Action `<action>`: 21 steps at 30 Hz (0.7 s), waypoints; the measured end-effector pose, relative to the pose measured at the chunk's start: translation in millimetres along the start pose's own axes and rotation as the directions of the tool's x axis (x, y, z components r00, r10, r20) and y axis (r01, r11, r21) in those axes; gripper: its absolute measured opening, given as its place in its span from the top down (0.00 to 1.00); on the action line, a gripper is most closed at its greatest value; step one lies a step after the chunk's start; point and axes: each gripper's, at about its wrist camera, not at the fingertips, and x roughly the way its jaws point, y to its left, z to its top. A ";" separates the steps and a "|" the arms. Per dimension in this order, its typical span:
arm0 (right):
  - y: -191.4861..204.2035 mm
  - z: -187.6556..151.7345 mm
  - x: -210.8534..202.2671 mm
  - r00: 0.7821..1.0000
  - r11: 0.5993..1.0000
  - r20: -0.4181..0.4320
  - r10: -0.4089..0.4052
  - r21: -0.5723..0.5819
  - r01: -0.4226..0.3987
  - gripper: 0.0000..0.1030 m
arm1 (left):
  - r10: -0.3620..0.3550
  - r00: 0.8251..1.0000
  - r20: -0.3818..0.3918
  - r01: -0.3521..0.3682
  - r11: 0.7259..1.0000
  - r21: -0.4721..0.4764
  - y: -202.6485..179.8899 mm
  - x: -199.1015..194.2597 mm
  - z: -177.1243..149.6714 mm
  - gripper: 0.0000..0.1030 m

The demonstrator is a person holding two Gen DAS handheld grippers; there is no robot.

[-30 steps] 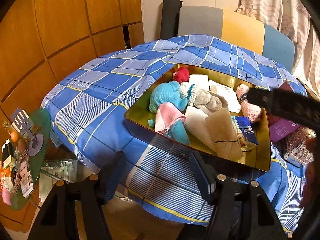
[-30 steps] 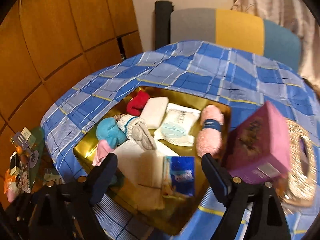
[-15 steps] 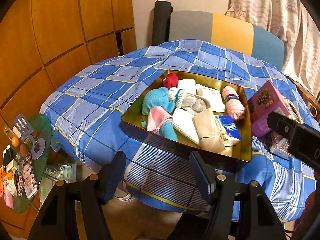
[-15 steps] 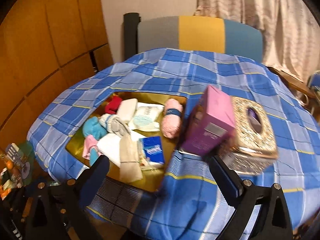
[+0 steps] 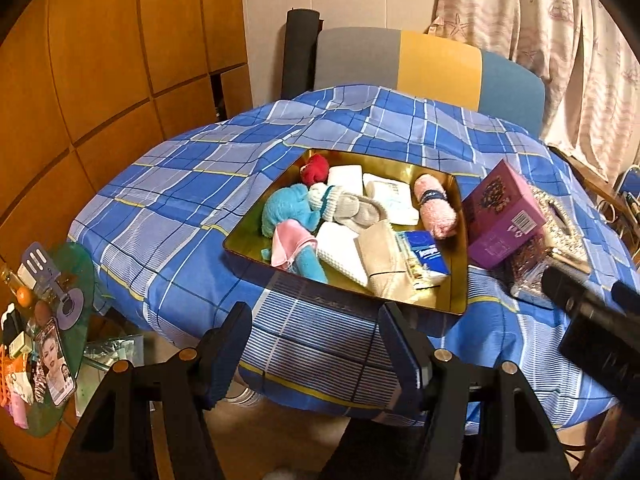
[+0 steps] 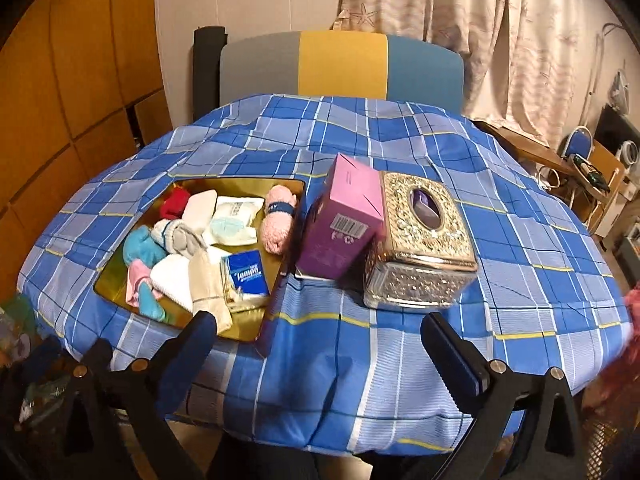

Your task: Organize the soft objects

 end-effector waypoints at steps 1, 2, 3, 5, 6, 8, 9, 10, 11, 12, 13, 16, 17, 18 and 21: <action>-1.2 -2.8 -1.9 1.000 1.000 0.004 0.003 -0.001 -0.003 0.00 | -0.005 1.000 0.004 0.005 1.000 0.000 -0.1 -2.3 0.9 0.35; -2.4 -5.4 -3.4 1.000 1.000 0.009 0.001 -0.001 -0.001 0.00 | -0.004 1.000 0.006 0.004 1.000 0.001 -0.1 -3.6 1.6 0.35; -4.2 -8.5 -4.3 1.000 1.000 0.012 -0.010 0.003 0.010 0.00 | -0.003 1.000 0.009 0.003 1.000 0.000 0.0 -5.3 2.2 0.35; -5.9 -12.2 -5.6 1.000 1.000 0.011 -0.021 0.011 0.021 0.00 | -0.006 1.000 0.014 0.006 1.000 -0.002 -0.2 -8.2 3.1 0.35; -6.6 -13.9 -5.9 1.000 1.000 0.008 -0.022 0.010 0.022 0.00 | -0.006 1.000 0.014 0.006 1.000 -0.004 -0.1 -8.7 3.4 0.35; -7.4 -16.2 -6.6 0.999 0.999 0.007 -0.046 0.012 0.046 0.00 | -0.016 1.000 0.011 0.016 1.000 -0.006 -0.4 -10.6 4.0 0.35; -7.4 -16.8 -6.9 0.998 0.998 0.010 -0.057 0.010 0.057 0.00 | -0.021 1.000 0.009 0.021 1.000 -0.006 -0.7 -11.5 4.3 0.35; -7.5 -17.0 -6.5 0.998 0.998 0.010 -0.066 0.009 0.066 0.00 | -0.023 1.000 0.008 0.023 1.000 -0.005 -0.9 -12.0 4.4 0.35; -8.3 -17.1 -6.2 0.998 0.998 0.008 -0.068 0.012 0.068 0.00 | -0.027 1.000 0.009 0.027 1.000 -0.001 -1.8 -13.3 4.4 0.35; -9.1 -17.0 -6.3 0.998 0.998 0.009 -0.066 0.017 0.065 0.00 | -0.029 1.000 0.010 0.029 1.000 0.001 -2.5 -14.3 4.4 0.35; -9.7 -16.8 -6.4 0.998 0.998 0.010 -0.065 0.020 0.065 0.00 | -0.029 1.000 0.013 0.029 1.000 0.004 -3.4 -15.4 4.2 0.35; -11.0 -16.1 -8.5 0.998 0.998 0.017 -0.062 0.030 0.061 0.00 | -0.021 1.000 0.018 0.021 1.000 0.010 -4.3 -17.4 3.6 0.35; -11.2 -15.7 -8.5 0.998 0.997 0.016 -0.064 0.031 0.064 0.00 | -0.020 1.000 0.017 0.020 1.000 0.009 -3.8 -17.2 3.6 0.35; -11.8 -15.6 -8.6 0.998 0.997 0.016 -0.066 0.032 0.066 0.00 | -0.020 1.000 0.013 0.019 1.000 0.008 -3.6 -16.7 3.7 0.35; -13.3 -15.6 -8.3 0.998 0.998 0.009 -0.058 0.039 0.058 0.00 | -0.018 1.000 0.005 0.018 1.000 0.003 -2.5 -15.2 3.5 0.35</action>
